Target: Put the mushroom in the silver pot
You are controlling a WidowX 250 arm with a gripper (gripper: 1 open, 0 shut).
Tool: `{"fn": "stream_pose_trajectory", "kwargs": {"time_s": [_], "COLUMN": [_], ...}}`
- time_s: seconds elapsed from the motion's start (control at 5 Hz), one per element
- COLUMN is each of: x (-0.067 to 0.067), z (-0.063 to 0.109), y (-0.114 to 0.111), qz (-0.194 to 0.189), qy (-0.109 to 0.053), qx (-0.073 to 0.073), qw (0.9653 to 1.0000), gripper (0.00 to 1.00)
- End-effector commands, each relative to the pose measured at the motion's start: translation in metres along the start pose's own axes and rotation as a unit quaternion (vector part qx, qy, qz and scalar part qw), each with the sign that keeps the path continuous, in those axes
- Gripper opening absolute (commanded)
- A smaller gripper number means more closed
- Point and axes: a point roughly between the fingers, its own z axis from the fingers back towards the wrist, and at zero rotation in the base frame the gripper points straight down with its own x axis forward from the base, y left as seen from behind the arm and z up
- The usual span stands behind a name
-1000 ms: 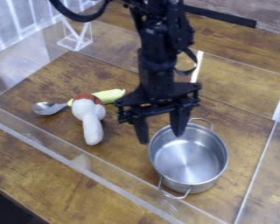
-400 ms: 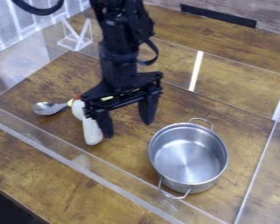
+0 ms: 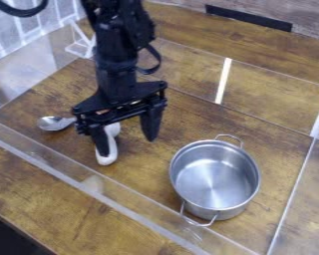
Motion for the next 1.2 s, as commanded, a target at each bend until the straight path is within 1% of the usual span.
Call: {"fn": "stream_pose_trajectory", "kwargs": {"time_s": [0.0,0.2,0.4,0.6,0.8,1.0], "x": [0.010,0.018,0.022,0.021,0.019,0.021], "z": [0.013,0.007,0.003,-0.005,-0.012,-0.015], "y": [0.011,0.014,0.015,0.014,0.013,0.018], "qz": [-0.027,-0.010,-0.013,0.025,0.058,0.045], "qy": [-0.018,-0.018,-0.011,-0.010,-0.008,-0.001], "qx": [-0.025,-0.024,-0.023,-0.017,-0.013,-0.011], "qw": [0.9991,0.9995,0.9996,0.9995,0.9982,0.9989], "gripper": [1.00,1.00,1.00,1.00,1.00,1.00]}}
